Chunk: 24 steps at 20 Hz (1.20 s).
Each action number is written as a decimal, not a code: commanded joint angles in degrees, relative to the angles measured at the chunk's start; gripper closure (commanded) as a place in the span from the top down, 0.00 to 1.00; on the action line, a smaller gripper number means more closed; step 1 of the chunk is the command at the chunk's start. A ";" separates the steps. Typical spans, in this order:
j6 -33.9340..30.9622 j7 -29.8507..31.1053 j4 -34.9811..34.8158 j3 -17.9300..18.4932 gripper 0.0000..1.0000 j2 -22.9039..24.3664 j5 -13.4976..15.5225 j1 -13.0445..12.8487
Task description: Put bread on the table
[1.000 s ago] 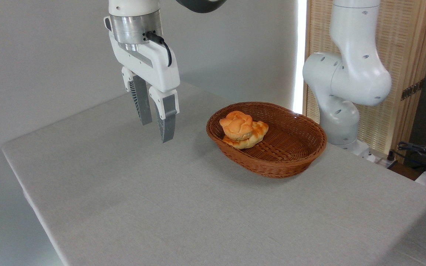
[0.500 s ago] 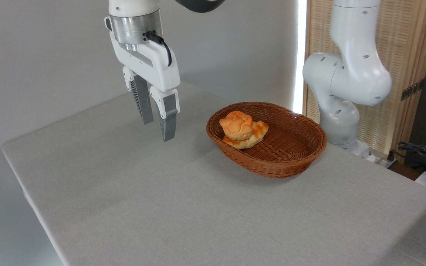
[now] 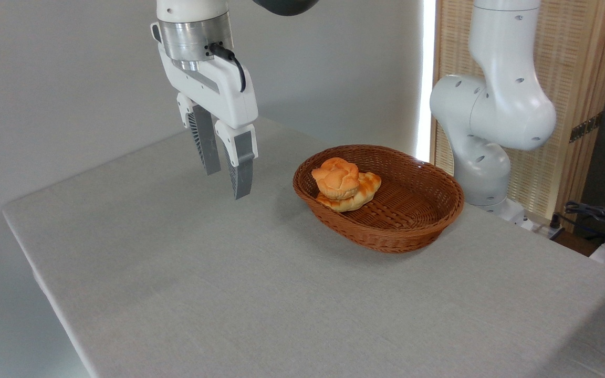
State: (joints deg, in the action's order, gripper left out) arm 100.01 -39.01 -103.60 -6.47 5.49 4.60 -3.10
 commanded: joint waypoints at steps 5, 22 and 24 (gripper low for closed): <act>-0.52 0.17 -10.64 -0.21 1.00 8.74 0.94 -1.11; -7.64 -1.85 -28.23 -0.21 1.00 17.28 1.55 -7.09; -7.73 -1.85 -28.84 -0.21 1.00 17.10 1.55 -7.62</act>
State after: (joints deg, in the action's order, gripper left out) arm 92.88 -40.15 -131.50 -7.20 22.31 5.17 -9.31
